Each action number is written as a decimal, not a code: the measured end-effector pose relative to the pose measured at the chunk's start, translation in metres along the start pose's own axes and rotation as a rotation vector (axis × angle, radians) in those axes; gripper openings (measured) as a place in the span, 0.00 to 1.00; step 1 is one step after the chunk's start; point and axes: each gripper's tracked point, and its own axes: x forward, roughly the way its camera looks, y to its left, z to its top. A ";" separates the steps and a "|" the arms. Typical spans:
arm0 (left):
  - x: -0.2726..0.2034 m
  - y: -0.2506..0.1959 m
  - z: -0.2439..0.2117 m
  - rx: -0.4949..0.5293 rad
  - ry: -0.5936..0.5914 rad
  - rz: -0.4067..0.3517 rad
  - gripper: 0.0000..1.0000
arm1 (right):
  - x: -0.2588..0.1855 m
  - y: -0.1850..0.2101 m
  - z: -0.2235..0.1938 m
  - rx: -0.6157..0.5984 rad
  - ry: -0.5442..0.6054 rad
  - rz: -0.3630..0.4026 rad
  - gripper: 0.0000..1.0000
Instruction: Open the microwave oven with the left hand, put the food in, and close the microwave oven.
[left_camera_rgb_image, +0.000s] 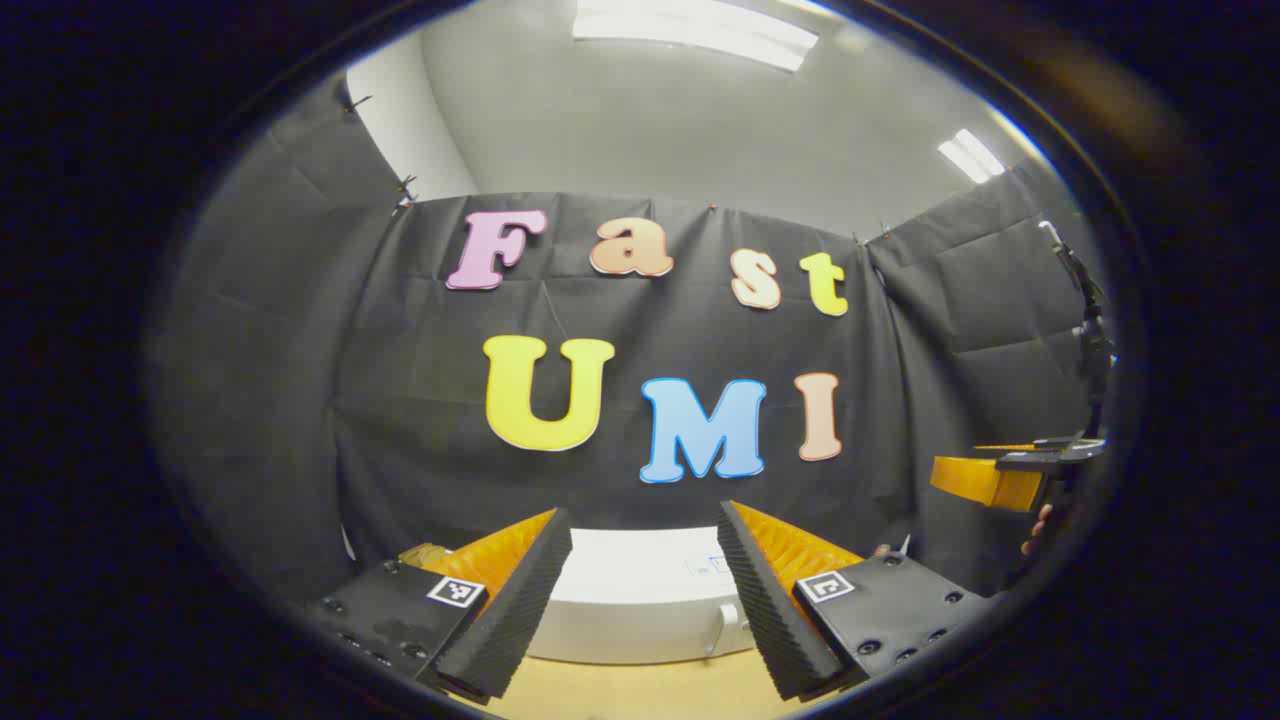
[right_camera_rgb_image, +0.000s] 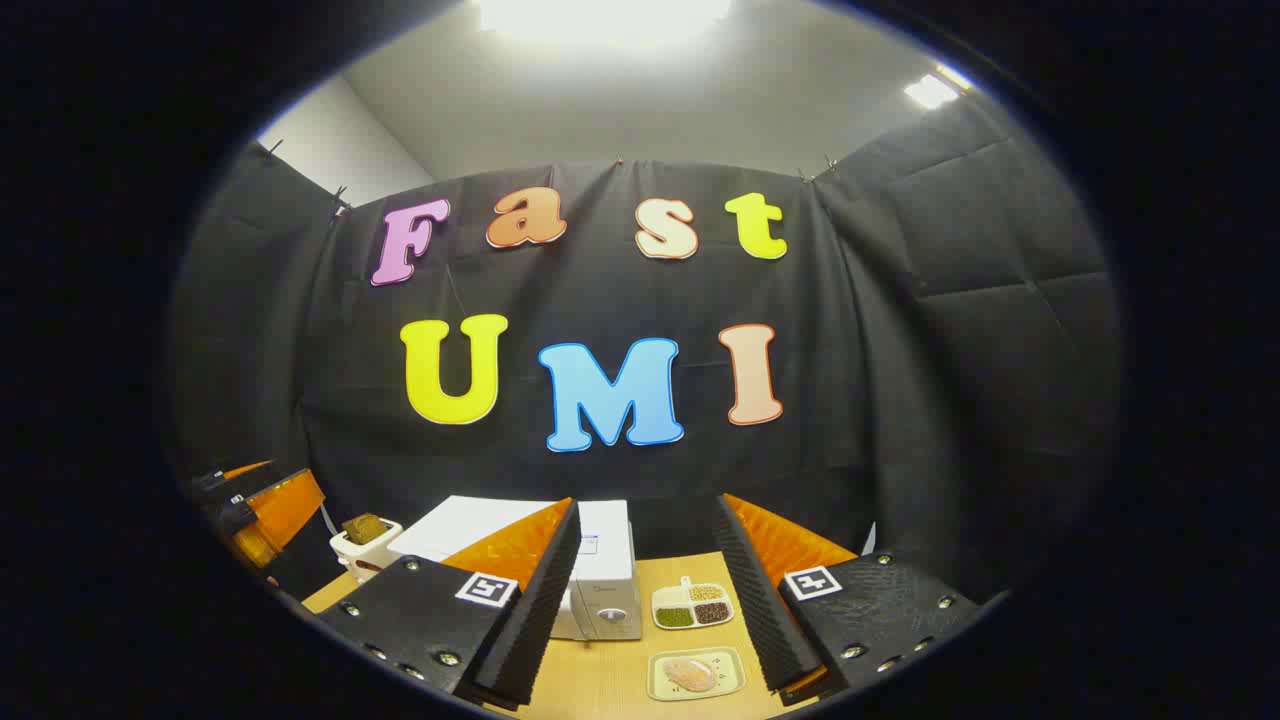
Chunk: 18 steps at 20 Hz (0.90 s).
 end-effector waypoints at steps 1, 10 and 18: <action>0.001 0.000 0.000 0.008 0.002 -0.004 0.97 | 0.001 -0.002 0.001 0.002 -0.002 -0.001 0.82; -0.006 -0.011 0.009 0.014 -0.030 0.040 0.98 | 0.005 -0.019 -0.003 0.001 -0.001 -0.017 0.82; -0.002 -0.030 -0.024 -0.029 0.012 -0.034 0.98 | -0.011 -0.032 -0.009 -0.015 -0.025 -0.068 0.82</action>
